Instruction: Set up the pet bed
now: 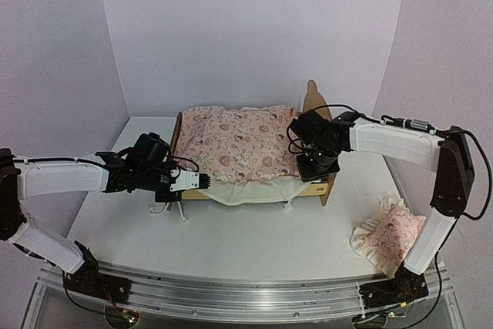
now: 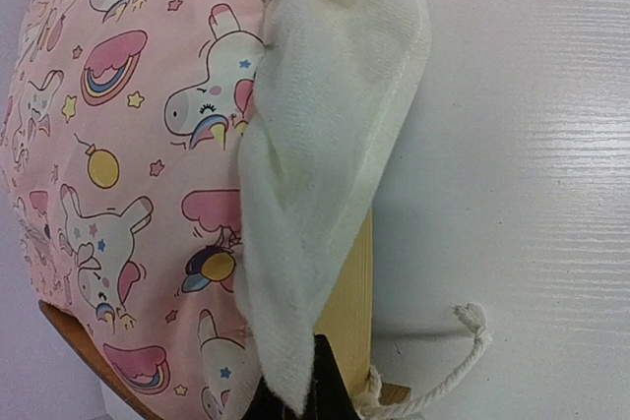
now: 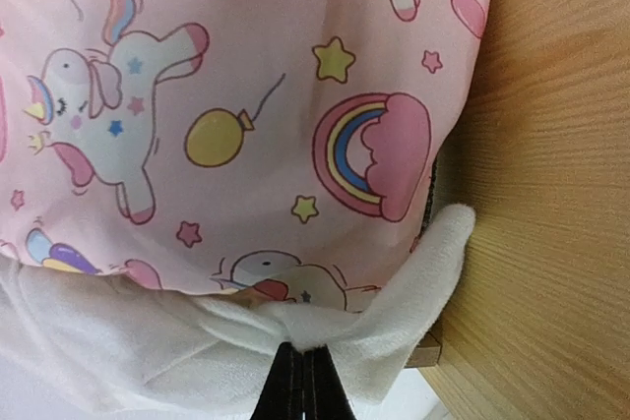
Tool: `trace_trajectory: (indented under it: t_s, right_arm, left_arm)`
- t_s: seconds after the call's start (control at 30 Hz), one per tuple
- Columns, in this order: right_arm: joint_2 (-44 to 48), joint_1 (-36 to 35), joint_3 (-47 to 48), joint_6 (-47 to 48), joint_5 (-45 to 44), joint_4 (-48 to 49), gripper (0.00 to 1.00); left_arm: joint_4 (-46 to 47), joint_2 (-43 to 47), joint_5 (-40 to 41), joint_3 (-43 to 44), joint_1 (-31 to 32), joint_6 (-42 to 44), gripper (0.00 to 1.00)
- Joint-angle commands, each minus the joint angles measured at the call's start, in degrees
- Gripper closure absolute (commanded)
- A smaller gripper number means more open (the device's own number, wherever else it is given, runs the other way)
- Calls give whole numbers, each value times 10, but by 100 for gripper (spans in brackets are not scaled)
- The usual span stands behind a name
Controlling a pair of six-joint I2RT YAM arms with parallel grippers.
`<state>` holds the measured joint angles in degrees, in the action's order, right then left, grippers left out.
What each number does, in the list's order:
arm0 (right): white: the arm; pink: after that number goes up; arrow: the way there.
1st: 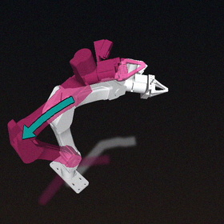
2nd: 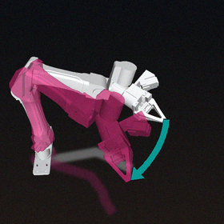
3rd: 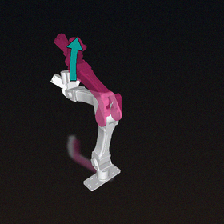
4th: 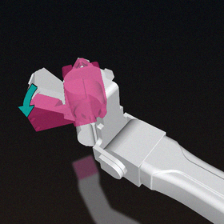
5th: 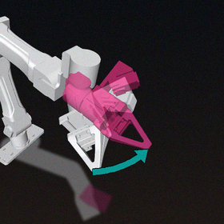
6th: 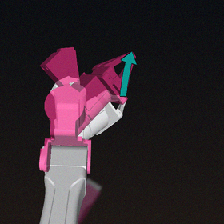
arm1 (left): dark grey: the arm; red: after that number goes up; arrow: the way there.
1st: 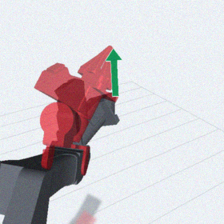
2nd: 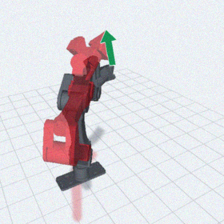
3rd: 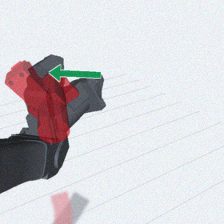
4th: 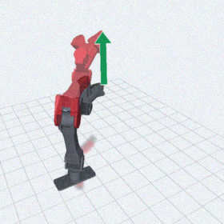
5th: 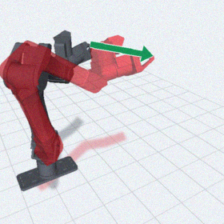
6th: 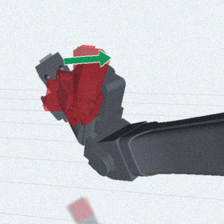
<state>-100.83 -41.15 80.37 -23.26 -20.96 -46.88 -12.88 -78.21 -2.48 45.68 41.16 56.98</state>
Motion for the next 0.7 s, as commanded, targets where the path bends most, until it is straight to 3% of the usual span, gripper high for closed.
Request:
trace_trajectory:
  t_s: [0.0, 0.27, 0.53, 0.67]
  right_arm:
    - [43, 3, 46, 43, 68, -39, 100]
    - [54, 3, 72, 38, 98, -124, 100]
    - [45, 3, 93, 40, 112, -134, 100]
    - [30, 3, 122, 50, 114, -138, 68]
  left_arm:
    - [-47, 51, 19, 19, -4, -13, 100]
    - [-69, 81, 20, -20, -13, -8, 100]
    - [-36, 72, 33, -67, -62, 40, 100]
    - [-54, 70, -15, -47, -63, 38, 98]
